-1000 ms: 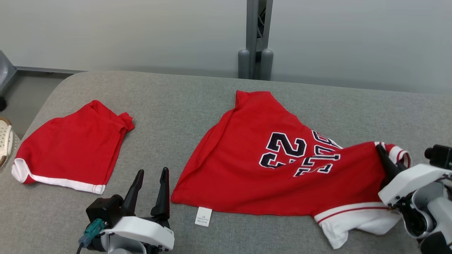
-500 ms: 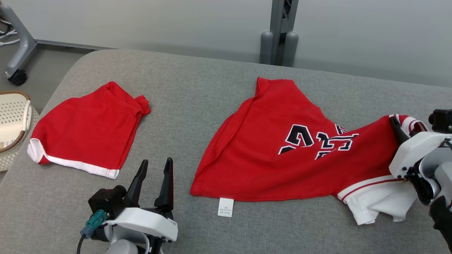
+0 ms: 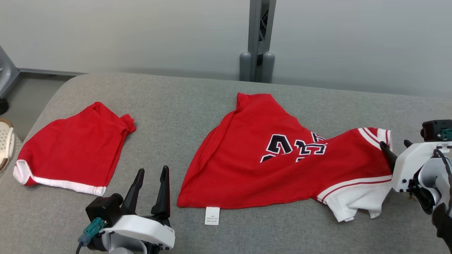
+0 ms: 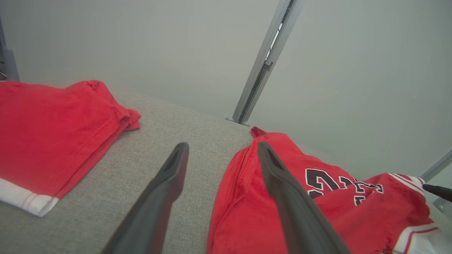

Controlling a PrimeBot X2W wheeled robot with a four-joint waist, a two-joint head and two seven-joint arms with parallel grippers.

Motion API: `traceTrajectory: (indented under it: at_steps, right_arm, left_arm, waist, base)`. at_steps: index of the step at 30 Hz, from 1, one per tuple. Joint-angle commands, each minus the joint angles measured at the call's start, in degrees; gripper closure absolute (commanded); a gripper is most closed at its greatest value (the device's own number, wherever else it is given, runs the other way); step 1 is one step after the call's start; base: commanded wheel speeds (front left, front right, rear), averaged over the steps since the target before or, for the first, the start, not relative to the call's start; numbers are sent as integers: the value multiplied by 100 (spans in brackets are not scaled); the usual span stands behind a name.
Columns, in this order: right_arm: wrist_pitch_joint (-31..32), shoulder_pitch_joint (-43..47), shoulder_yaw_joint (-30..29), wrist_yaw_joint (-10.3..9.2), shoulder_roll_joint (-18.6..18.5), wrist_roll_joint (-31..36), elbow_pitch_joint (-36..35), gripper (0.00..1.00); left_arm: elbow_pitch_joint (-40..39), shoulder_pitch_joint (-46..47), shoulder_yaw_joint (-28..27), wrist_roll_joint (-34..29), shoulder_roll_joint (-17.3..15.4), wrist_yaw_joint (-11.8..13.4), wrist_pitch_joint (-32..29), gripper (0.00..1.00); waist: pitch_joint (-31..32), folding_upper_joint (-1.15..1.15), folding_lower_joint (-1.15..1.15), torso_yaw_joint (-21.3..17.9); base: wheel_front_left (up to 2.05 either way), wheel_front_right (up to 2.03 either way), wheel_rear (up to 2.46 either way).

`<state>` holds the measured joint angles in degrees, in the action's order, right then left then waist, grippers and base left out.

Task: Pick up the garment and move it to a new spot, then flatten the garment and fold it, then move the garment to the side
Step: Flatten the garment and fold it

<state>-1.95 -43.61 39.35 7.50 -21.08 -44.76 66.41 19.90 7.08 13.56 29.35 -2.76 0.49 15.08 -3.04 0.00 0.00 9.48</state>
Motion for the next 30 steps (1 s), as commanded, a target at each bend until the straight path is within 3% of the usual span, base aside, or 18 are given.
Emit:
traceTrajectory:
  at_steps: [1, 10, 14, 22, 30]
  right_arm:
    - [-69, 134, 15, -2, -71, -80, -67, 0]
    - [-1155, 1007, -360, -2, -296, -704, -776, 0]
    - [-1330, 1610, -707, -2, -234, -688, -1173, 0]
    - [-1330, 2963, -2059, -2, 247, 436, -2492, 0]
    - [-1327, 3596, -2819, -2, 642, 1445, -3221, 0]
  left_arm:
    - [-7, -69, -26, 42, -25, -24, 5, 0]
    - [-108, -233, -107, 80, -26, 49, 5, 0]
    - [-134, -315, -156, 79, -26, 46, 5, 0]
    - [-151, -353, -196, 47, -26, 17, 5, 0]
    - [-162, -357, -227, -18, -26, 1, 5, 0]
  waist:
    - [202, 0, 0, -204]
    - [526, 0, 0, -584]
    - [584, 0, 0, -704]
    - [582, 0, 0, -830]
    - [571, 0, 0, -800]
  base:
    - [0, 0, 0]
    - [0, 0, 0]
    - [0, 0, 0]
    - [0, 0, 0]
    - [0, 0, 0]
